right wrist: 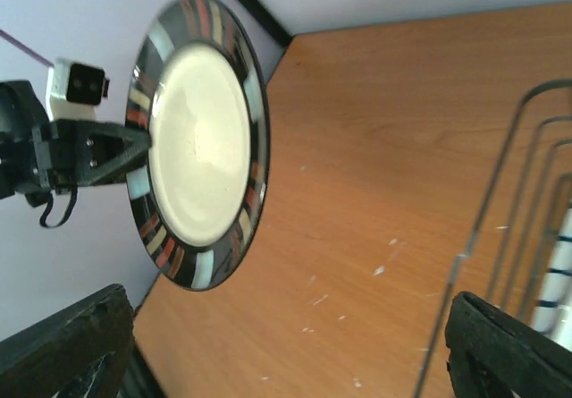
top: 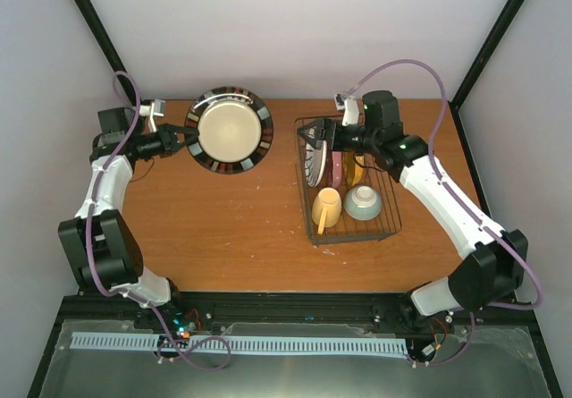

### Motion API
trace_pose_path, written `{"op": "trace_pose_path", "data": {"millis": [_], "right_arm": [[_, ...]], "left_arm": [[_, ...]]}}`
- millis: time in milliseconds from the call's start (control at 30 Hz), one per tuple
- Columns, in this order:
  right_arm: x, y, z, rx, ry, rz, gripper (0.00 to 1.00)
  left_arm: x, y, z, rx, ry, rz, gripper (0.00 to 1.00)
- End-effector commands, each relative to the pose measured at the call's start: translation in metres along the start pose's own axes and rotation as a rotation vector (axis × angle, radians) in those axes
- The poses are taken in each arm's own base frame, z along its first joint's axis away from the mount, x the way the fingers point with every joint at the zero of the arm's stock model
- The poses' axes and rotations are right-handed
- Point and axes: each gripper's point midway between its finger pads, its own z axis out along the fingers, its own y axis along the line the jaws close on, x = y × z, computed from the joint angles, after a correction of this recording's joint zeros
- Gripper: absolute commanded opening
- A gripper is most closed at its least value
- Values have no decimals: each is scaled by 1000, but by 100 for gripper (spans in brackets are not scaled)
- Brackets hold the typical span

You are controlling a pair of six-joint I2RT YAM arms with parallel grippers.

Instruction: Load the mixed dishes into the dish rack

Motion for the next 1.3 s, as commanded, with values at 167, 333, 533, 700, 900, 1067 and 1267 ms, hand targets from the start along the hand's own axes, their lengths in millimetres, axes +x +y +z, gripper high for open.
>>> {"op": "trace_pose_path", "data": {"millis": [167, 333, 533, 700, 900, 1067, 1267], "right_arm": [[4, 43, 19, -342, 91, 72, 93], [4, 45, 34, -366, 107, 92, 93], [20, 48, 59, -359, 157, 89, 93], [27, 56, 75, -393, 173, 99, 91], [24, 79, 87, -502, 176, 108, 77], [24, 104, 96, -619, 198, 113, 48], [33, 130, 102, -771, 255, 128, 3]], "left_arm": [[-7, -91, -23, 200, 2, 156, 1], [-3, -96, -25, 205, -4, 160, 1], [2, -91, -23, 197, 2, 155, 1], [5, -93, -24, 200, 3, 159, 1], [8, -91, -24, 202, 8, 154, 1], [8, -91, -24, 207, 10, 154, 0], [8, -88, -22, 206, 10, 155, 1]]}}
